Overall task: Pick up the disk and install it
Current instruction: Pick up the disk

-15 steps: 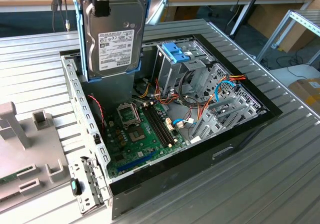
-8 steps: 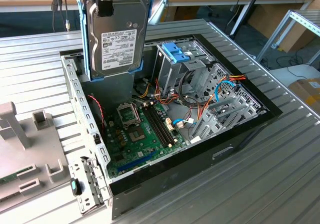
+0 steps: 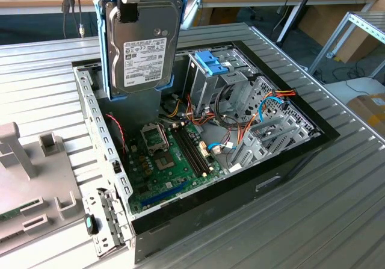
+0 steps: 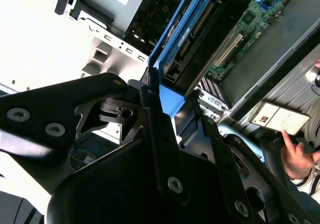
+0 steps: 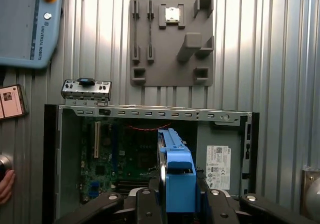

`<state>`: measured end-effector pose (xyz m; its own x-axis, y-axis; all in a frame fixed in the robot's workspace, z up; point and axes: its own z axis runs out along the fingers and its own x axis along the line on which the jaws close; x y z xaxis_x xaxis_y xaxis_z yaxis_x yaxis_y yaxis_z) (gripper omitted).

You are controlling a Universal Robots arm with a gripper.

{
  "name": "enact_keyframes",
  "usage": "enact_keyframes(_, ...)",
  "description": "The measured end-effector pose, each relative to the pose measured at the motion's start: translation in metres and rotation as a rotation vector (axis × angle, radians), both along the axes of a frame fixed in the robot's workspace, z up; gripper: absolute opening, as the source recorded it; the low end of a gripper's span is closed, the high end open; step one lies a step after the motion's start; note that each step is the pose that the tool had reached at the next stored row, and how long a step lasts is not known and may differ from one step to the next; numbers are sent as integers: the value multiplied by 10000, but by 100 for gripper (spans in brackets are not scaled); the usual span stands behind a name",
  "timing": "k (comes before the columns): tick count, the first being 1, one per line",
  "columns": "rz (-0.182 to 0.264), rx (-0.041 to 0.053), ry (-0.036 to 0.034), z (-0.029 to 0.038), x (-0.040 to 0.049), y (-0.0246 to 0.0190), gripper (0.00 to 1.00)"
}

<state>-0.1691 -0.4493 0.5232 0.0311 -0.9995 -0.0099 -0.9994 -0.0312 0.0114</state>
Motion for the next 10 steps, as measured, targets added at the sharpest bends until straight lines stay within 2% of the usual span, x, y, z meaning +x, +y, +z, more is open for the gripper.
enact_keyframes(4,-1,0,0,-1,1,-130,36)
enact_keyframes(6,0,-1,0,0,1,-156,36)
enact_keyframes(8,-2,-1,1,0,1,-162,36)
enact_keyframes(10,0,-2,1,-2,86,-163,36)
